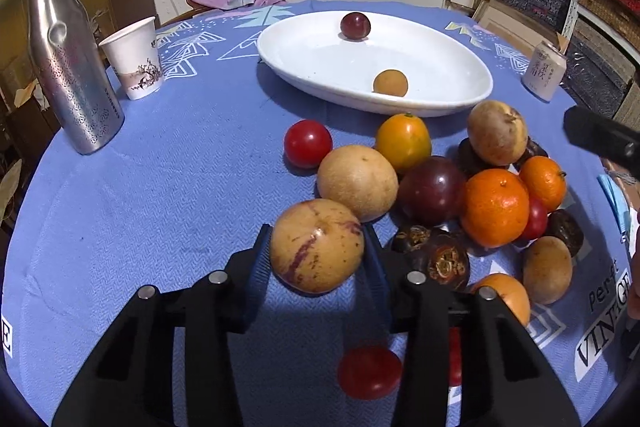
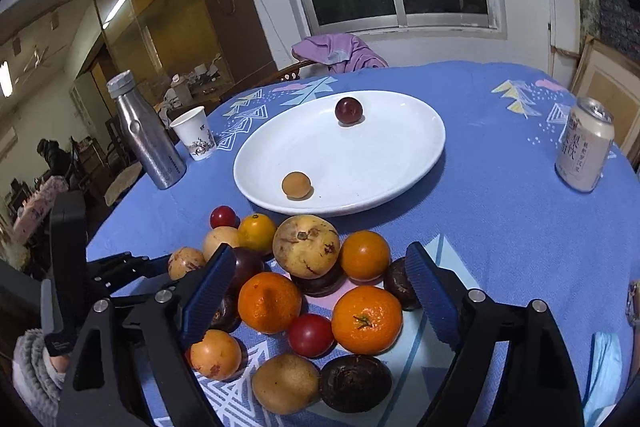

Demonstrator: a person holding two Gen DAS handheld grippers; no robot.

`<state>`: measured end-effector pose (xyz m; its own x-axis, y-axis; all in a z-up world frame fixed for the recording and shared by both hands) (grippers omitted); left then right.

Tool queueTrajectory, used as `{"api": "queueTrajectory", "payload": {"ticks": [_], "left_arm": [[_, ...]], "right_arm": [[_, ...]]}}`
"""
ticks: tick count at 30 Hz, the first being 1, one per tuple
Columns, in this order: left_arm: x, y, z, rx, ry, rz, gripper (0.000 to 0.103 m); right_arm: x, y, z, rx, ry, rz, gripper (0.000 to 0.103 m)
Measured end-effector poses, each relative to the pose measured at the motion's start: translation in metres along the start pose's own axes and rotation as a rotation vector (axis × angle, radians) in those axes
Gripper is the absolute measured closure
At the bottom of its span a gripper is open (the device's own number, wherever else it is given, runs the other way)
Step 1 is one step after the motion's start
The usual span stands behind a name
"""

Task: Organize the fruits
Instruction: 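Grasp the speckled tan pear with the left tool while the right tool grasps another pear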

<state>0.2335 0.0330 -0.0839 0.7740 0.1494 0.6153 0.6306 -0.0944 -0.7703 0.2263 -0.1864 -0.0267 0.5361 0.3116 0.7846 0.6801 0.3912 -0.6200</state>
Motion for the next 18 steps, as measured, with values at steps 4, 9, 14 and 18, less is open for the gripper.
{"api": "queueTrajectory", "payload": {"ticks": [4,9,14,18], "left_arm": [[0.001,0.001,0.002,0.004,-0.011,0.002,0.059],[0.001,0.001,0.001,0.016,-0.002,-0.003,0.059],[0.001,0.000,0.001,0.014,-0.004,-0.003,0.059],[0.002,0.001,0.002,0.004,-0.014,-0.001,0.059]], "right_arm": [[0.001,0.015,0.013,-0.050,-0.095,0.030,0.034],[-0.003,0.032,0.020,-0.085,-0.149,0.062,0.046],[-0.005,0.040,0.021,-0.085,-0.150,0.069,0.056],[-0.003,0.041,0.024,-0.095,-0.171,0.063,0.057]]}}
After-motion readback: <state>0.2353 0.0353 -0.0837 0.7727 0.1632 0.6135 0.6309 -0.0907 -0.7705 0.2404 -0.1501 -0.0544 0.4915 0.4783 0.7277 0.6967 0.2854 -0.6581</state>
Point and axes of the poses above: each gripper's, at about its wrist camera, not at the fingertips, and y roughly the way its jaws point, z to its left, x to its top, the point moved 7 cm from there along y, roughly the way its jaws point, and after that the axes turned 15 degrees about -y, right-handed, at the moved point
